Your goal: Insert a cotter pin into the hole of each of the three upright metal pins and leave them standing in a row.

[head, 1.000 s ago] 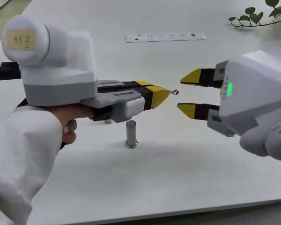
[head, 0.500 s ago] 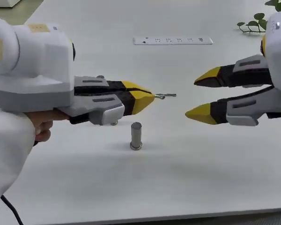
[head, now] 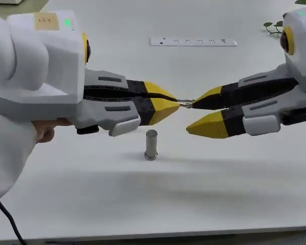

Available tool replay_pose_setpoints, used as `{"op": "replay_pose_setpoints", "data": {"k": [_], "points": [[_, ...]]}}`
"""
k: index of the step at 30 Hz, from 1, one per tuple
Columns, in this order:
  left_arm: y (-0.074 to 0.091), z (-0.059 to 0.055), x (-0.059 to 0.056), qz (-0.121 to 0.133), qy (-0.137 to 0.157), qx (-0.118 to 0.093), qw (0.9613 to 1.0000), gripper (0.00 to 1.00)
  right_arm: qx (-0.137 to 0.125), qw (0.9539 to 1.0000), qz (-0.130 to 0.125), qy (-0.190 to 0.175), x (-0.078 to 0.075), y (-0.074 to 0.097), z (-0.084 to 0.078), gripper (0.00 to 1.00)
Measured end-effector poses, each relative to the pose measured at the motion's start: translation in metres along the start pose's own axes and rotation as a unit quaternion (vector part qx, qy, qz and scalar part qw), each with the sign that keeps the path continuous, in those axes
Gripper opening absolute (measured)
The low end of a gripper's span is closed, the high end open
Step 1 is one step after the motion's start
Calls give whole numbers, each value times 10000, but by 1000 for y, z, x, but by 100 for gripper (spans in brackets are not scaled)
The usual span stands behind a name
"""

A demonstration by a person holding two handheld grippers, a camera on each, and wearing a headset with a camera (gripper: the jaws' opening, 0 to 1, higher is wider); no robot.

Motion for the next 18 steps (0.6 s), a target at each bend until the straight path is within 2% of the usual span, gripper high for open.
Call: {"op": "replay_pose_setpoints", "data": {"k": [4,9,11,14,18], "points": [[0,1,-2,-152,23,-42,9999,0,-51,9999,112,12,3,-2,2,17],[1,2,-3,-262,97,-122,9995,0,-67,9997,246,62,8,-3,4,13],[0,4,-7,-309,85,-109,9994,0,-57,9994,334,97,9,-4,4,9],[0,5,-9,-388,197,-232,9988,0,-149,9990,430,53,11,-5,6,2],[-1,5,-11,-443,204,-225,9986,0,-205,9985,509,66,13,-5,7,1]]}}
Point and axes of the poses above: the centre of the closed fingertips' face, and the gripper's own axes: y roughly backward along the fingers, x roughly to its left, z roughly out of its top, the point moved 7 cm from there along y, roughly backward along the fingers, and after that the axes turned 5 degrees about z, right-handed, at the moved point
